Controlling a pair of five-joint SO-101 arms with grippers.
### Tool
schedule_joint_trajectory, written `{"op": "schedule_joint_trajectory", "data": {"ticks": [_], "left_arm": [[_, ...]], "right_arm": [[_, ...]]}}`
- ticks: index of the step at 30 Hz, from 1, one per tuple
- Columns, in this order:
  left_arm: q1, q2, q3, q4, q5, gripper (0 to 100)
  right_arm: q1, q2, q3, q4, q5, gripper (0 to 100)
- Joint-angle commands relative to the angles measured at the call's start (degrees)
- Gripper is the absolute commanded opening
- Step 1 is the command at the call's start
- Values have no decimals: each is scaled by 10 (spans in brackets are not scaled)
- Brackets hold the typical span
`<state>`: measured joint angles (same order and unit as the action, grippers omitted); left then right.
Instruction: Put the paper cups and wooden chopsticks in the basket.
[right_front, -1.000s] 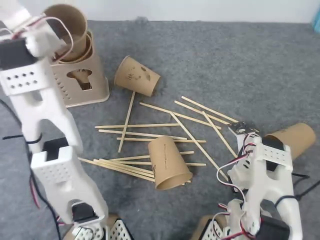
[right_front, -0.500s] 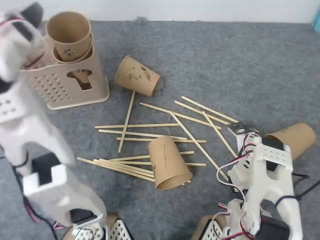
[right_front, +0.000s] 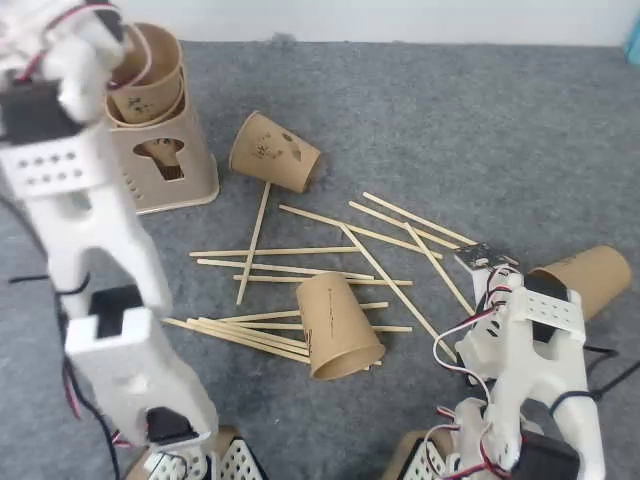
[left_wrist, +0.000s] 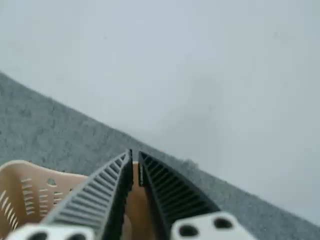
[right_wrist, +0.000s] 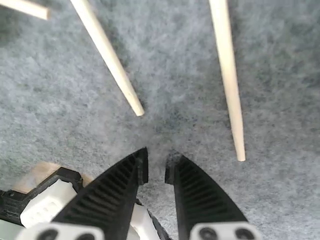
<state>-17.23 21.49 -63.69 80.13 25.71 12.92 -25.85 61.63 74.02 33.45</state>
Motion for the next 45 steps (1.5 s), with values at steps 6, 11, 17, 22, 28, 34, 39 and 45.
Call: {"op": "schedule_joint_trajectory", "data": {"ticks": [6, 11, 17, 22, 28, 34, 39, 45], "left_arm": [[2, 76, 6, 6, -68, 9], [-23, 101, 2, -4, -97, 9], [-60, 109, 7, -9, -113, 9], [-40, 123, 7, 15, -140, 9], [-14, 163, 7, 25, -143, 9], [7, 191, 3, 28, -143, 9], [10, 180, -36, 33, -142, 10], [19, 143, -195, 103, -142, 13]], "right_arm": [[-4, -21, -4, -3, 11, 69], [-4, -21, -5, -4, 11, 69], [-4, -21, -5, -4, 11, 69], [-4, -21, -5, -5, 11, 69], [-4, -21, -5, -4, 9, 69], [-4, -21, -5, -4, 11, 69], [-4, -21, -5, -4, 11, 69], [-4, -21, -5, -4, 11, 69]]}}
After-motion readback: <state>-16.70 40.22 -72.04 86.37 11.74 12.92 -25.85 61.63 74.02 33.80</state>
